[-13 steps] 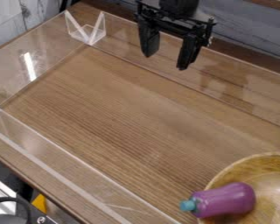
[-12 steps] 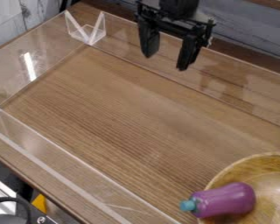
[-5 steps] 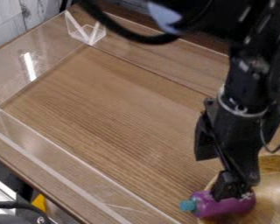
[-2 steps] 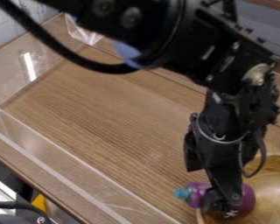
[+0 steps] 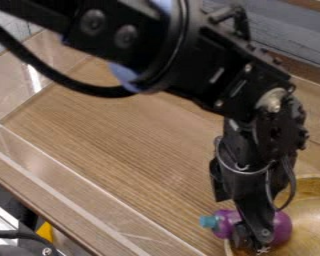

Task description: Put the purple eggplant in the brown bowl

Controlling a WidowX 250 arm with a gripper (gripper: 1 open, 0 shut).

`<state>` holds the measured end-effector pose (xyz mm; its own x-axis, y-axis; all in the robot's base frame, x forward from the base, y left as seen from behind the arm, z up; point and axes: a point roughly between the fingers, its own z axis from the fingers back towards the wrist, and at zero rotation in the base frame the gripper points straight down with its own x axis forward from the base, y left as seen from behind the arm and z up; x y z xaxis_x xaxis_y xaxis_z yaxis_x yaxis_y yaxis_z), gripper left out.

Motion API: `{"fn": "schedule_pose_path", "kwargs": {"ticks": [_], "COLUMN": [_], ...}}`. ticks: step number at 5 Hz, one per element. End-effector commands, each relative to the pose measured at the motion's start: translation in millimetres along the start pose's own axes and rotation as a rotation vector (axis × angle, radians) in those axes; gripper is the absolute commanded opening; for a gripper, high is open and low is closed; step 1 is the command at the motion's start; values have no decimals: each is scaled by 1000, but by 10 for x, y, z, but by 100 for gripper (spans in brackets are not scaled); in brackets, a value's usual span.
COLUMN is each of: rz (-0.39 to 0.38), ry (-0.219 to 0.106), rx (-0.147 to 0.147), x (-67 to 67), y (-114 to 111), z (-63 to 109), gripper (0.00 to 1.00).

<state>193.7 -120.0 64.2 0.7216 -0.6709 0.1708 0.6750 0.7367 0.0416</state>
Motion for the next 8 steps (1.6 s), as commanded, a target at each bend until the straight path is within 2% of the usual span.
{"fn": "schedule_pose_path", "kwargs": {"ticks": [1, 4, 5, 7, 8], "rz": [24, 90, 110, 137, 142], "ry": [-73, -140, -150, -146, -158], "rx": [1, -36, -50, -75, -70], "x": [42, 44, 47, 45, 58], "y": [45, 107, 119, 121, 123], "z": [68, 58, 64, 89, 24], "gripper": [100, 100, 100, 100, 100]}}
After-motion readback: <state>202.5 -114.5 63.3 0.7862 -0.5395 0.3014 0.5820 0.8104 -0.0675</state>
